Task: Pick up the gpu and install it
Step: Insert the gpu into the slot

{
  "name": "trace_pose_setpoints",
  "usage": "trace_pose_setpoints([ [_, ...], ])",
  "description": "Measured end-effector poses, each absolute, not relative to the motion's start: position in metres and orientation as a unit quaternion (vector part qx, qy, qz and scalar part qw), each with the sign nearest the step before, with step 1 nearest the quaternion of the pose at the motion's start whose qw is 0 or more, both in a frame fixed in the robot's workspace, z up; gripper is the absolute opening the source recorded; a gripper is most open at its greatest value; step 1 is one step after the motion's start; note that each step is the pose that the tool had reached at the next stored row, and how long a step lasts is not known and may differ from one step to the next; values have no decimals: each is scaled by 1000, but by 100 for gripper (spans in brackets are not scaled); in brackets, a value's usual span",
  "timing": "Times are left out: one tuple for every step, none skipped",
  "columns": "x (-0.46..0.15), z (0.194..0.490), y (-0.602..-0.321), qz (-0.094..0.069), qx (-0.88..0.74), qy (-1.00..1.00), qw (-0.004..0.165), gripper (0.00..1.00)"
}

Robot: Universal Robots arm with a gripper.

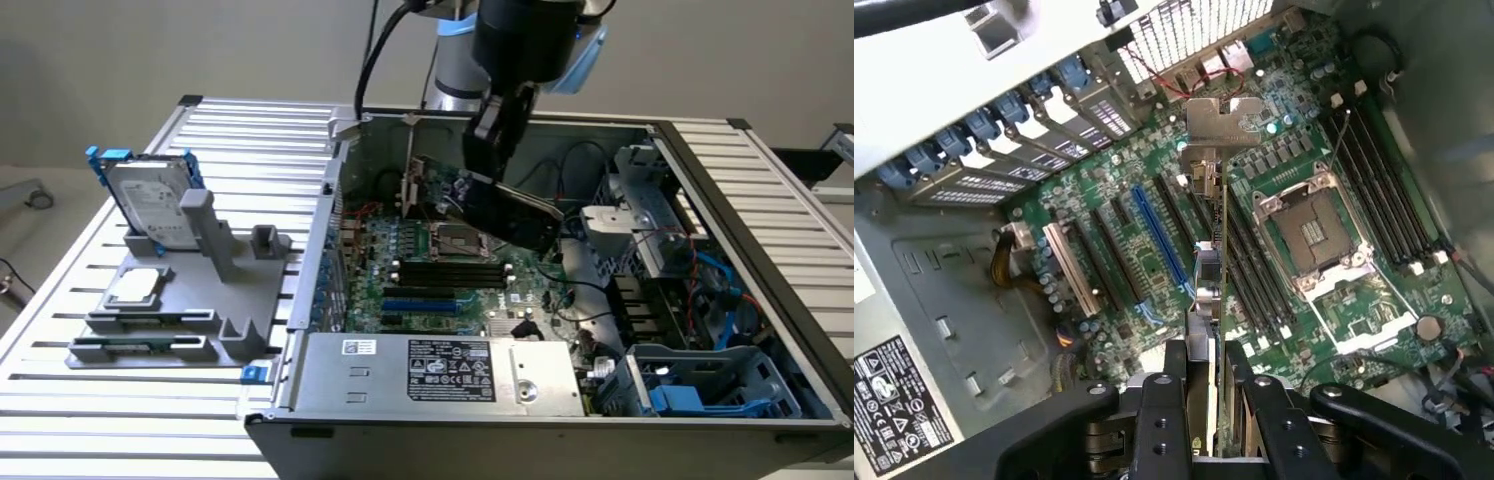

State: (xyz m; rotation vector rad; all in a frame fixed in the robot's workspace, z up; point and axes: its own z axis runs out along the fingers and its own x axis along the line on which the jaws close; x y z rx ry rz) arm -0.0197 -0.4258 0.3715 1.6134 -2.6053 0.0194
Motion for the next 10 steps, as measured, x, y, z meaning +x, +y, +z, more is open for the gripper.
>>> trace_pose_setpoints([
  [-20,371,-426,2,532,-846,36,27],
  [-20,371,-426,-3,537,-843,32,27],
  [-20,371,-426,-8,542,-840,29,27],
  [-20,371,-426,-12,547,-836,26,27],
  [-20,370,-426,-17,552,-833,23,27],
  [-20,369,-426,-20,557,-830,21,27],
  [-21,368,-426,-21,562,-827,20,27],
  [-22,367,-426,-22,566,-824,20,27],
  [-22,365,-427,-23,569,-822,20,27],
  [-22,364,-427,-23,574,-819,20,27],
])
